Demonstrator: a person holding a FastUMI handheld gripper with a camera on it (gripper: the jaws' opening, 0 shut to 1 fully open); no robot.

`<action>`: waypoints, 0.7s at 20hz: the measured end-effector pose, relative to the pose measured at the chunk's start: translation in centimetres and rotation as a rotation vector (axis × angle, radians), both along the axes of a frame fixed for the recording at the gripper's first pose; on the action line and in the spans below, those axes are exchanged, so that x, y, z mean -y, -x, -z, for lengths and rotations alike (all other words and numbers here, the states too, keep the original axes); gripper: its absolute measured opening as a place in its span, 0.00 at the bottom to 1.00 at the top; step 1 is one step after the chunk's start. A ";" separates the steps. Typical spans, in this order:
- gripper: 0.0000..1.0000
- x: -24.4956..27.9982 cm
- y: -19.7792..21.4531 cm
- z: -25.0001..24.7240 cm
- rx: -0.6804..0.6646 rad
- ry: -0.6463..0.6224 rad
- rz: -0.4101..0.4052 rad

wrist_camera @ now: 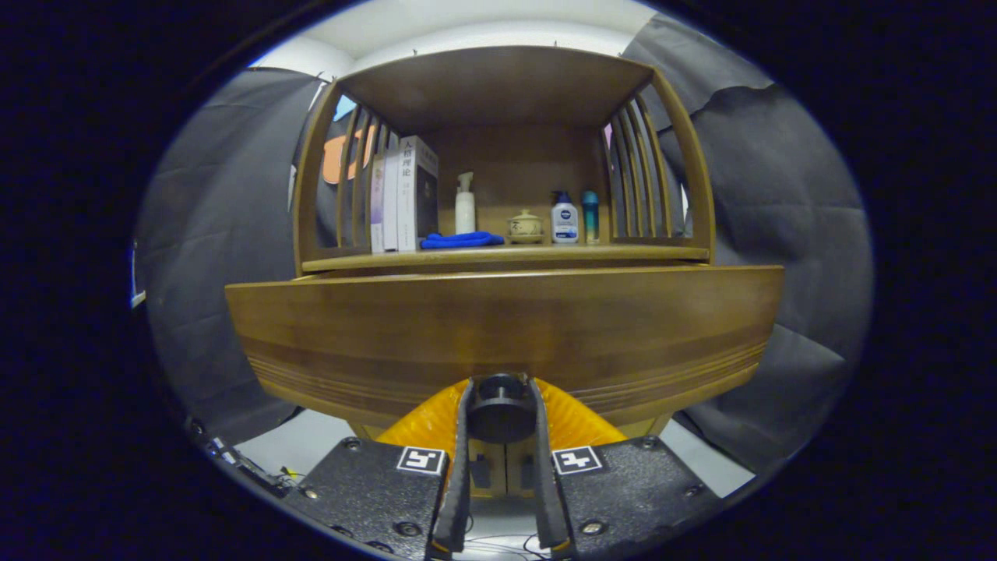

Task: Pull open the drawer, take out the items inside it, and place them on the countertop above the cabinet.

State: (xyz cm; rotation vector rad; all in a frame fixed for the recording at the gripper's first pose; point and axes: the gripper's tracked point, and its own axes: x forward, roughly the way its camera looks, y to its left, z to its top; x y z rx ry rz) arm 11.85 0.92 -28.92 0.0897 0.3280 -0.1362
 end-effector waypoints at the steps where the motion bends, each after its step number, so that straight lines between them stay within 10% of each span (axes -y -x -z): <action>1: 0.37 -0.2 0.4 0.0 -0.011 0.007 -0.011; 14: 0.37 -1.3 6.0 -0.1 -0.044 -0.011 -0.082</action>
